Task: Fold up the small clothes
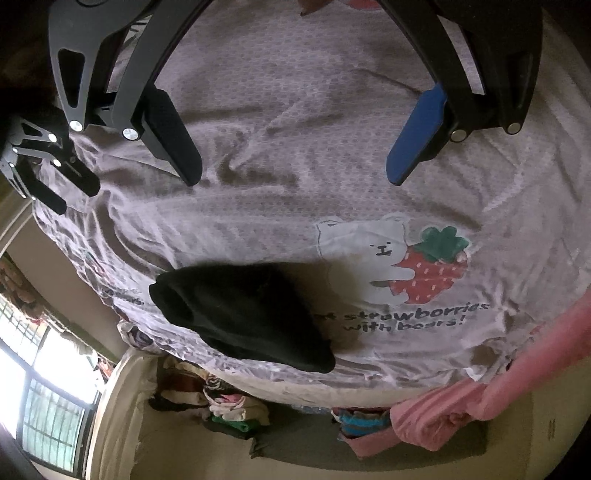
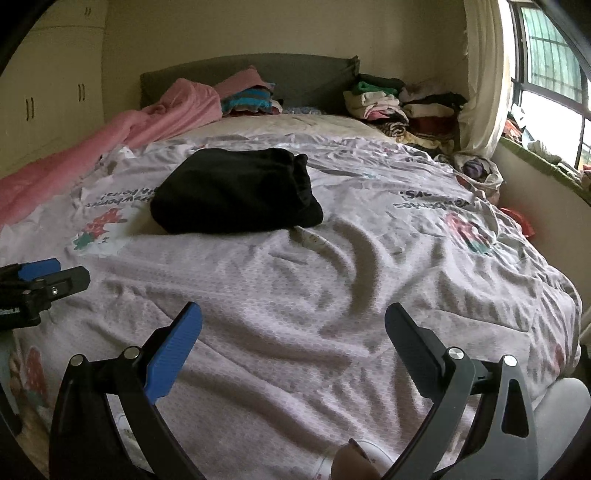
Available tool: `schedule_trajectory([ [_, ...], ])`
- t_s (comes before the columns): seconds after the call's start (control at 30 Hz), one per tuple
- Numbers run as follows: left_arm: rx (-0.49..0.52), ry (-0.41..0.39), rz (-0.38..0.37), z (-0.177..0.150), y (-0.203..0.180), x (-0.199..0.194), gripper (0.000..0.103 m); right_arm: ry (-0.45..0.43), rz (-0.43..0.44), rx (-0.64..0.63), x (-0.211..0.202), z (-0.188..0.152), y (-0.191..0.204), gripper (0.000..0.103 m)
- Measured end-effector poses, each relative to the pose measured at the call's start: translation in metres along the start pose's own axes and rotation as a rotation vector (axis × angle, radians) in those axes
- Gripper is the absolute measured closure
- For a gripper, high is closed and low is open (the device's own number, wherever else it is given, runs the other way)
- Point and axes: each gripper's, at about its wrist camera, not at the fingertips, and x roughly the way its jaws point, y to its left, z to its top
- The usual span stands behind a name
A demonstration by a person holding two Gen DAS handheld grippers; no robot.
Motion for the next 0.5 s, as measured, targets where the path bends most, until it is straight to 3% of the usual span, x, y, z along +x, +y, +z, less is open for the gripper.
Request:
schedule_trajectory([
  [0.5, 0.005, 0.011, 0.039, 0.001, 0.0008, 0.0003, 0.009, 0.004, -0.005, 0.015, -0.0042, -0.0023, -0.0053, 0.004],
])
